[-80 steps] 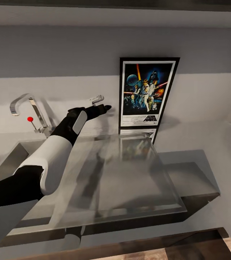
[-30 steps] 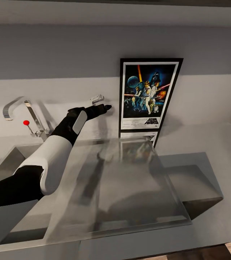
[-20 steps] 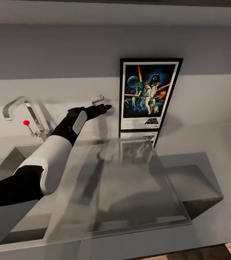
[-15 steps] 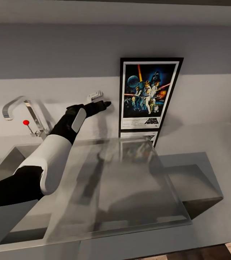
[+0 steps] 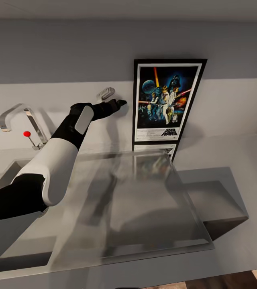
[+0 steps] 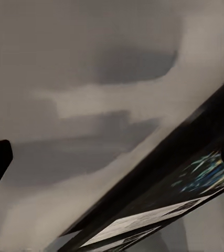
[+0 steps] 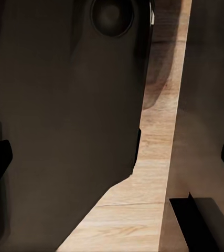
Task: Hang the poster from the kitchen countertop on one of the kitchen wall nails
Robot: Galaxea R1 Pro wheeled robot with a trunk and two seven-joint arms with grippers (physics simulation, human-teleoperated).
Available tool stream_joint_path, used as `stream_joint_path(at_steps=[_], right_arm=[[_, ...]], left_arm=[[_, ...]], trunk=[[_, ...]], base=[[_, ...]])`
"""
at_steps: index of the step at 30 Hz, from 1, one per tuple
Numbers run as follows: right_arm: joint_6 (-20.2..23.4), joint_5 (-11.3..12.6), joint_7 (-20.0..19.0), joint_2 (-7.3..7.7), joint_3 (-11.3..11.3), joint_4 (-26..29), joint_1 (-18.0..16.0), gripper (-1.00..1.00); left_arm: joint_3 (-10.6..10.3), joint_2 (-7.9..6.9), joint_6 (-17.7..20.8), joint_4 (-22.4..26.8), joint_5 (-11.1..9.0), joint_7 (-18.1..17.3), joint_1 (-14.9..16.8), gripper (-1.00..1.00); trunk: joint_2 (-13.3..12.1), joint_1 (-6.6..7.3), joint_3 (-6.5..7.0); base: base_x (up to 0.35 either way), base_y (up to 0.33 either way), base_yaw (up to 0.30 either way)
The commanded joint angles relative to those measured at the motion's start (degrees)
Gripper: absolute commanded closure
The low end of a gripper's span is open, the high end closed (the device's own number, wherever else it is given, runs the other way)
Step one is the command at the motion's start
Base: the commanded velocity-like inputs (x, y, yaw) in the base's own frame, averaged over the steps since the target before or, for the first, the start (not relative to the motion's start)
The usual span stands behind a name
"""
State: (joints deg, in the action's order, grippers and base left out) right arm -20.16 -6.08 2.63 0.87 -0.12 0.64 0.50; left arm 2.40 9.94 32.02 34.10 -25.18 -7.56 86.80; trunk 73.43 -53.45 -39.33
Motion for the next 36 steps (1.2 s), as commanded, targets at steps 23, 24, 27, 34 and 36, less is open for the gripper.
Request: stream_joint_path(at_steps=[23, 24, 27, 34, 36], right_arm=[[-0.06, -0.60, 0.27, 0.00, -0.05, 0.07, 0.02, -1.00], [-0.06, -0.60, 0.27, 0.00, -0.05, 0.07, 0.02, -1.00], [-0.06, -0.60, 0.27, 0.00, -0.05, 0.07, 0.02, -1.00], [-0.06, -0.60, 0.27, 0.00, -0.05, 0.08, 0.02, -1.00], [-0.06, -0.60, 0.27, 0.00, -0.05, 0.07, 0.02, -1.00]], left_arm=[[0.34, 0.06, -1.94, -0.97, -2.93, -6.73, 0.30, -1.00], [0.34, 0.06, -1.94, -0.97, -2.93, -6.74, 0.30, -1.00], [0.38, 0.06, -1.96, -0.97, -2.94, -6.76, 0.30, -1.00], [0.36, 0.06, -1.97, -0.97, -2.94, -6.77, 0.30, -1.00], [0.34, 0.06, -1.97, -0.97, -2.94, -6.77, 0.30, -1.00]], trunk=[[0.02, 0.00, -0.16], [0.02, 0.00, -0.16], [0.02, 0.00, -0.16], [0.02, 0.00, -0.16], [0.02, 0.00, -0.16]], base=[[0.000, 0.000, -0.046], [0.000, 0.000, -0.011], [0.000, 0.000, -0.033], [0.000, 0.000, -0.065], [0.000, 0.000, -0.015]])
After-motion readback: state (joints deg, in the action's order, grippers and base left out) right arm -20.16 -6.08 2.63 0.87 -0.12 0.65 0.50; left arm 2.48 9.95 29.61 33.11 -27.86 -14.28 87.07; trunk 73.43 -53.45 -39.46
